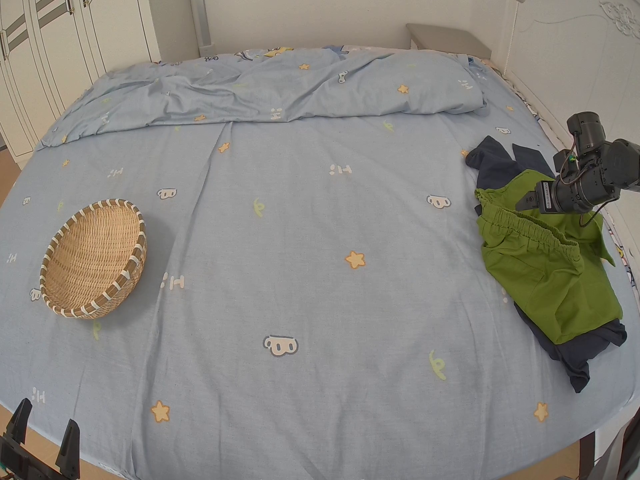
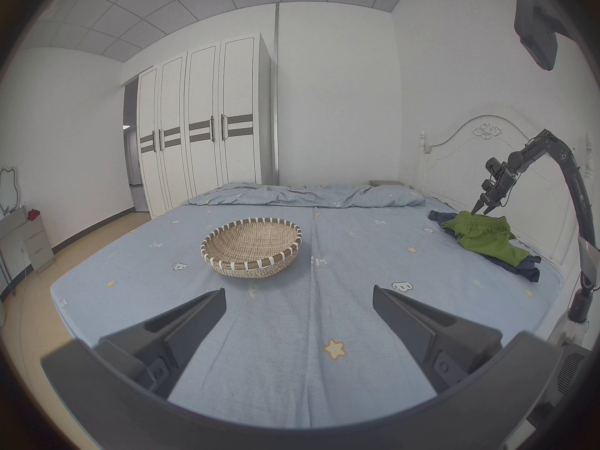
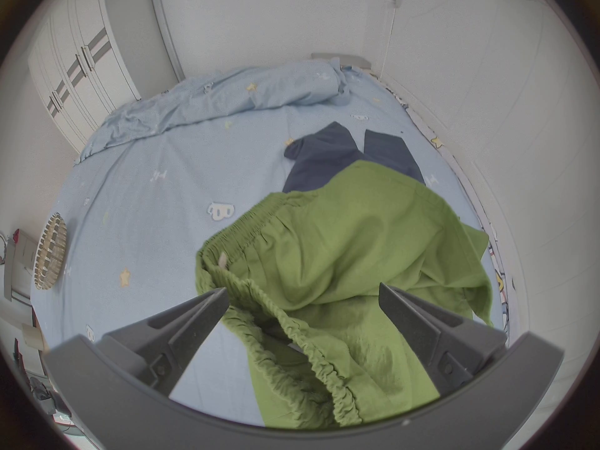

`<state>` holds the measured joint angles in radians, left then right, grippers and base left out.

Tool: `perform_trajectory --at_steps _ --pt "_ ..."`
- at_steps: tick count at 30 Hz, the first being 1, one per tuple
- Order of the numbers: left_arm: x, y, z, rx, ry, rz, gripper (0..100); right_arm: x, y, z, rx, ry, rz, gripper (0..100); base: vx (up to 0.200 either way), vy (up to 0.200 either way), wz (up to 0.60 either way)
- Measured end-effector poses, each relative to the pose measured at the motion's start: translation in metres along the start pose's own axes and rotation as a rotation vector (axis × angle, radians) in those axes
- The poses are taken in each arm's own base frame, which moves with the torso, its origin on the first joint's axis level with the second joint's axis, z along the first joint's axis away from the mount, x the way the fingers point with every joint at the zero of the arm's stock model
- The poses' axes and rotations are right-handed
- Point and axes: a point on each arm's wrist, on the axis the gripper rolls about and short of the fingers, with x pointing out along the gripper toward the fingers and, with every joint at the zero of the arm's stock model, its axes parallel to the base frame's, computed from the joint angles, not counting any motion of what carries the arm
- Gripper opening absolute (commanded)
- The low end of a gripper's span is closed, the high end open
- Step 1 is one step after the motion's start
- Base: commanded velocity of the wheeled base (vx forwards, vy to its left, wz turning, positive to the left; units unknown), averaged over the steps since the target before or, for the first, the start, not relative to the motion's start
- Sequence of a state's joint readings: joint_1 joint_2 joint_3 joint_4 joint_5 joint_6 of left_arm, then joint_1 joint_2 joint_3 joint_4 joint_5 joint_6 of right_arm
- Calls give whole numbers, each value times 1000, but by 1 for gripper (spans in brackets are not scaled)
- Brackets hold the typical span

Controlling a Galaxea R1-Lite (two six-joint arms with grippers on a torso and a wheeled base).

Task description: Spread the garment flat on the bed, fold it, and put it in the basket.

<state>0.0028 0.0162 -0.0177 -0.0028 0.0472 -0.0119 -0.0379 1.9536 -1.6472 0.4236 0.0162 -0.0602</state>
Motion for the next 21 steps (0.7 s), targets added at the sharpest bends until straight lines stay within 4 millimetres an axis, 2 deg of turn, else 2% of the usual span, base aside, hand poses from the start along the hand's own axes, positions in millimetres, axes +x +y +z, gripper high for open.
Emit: perform_trajectory --at_steps 5,9,15,21 --pt "0 0 0 0 0 0 100 -18 4 2 -8 -35 12 100 0 0 0" --pt "0 0 0 0 0 0 100 -27 9 -6 -24 -9 23 100 0 0 0" --pt "0 0 0 0 0 0 100 -26 9 -22 -30 48 21 100 0 0 0" --pt "0 0 0 0 0 0 100 -20 5 -28 -25 72 9 100 0 0 0"
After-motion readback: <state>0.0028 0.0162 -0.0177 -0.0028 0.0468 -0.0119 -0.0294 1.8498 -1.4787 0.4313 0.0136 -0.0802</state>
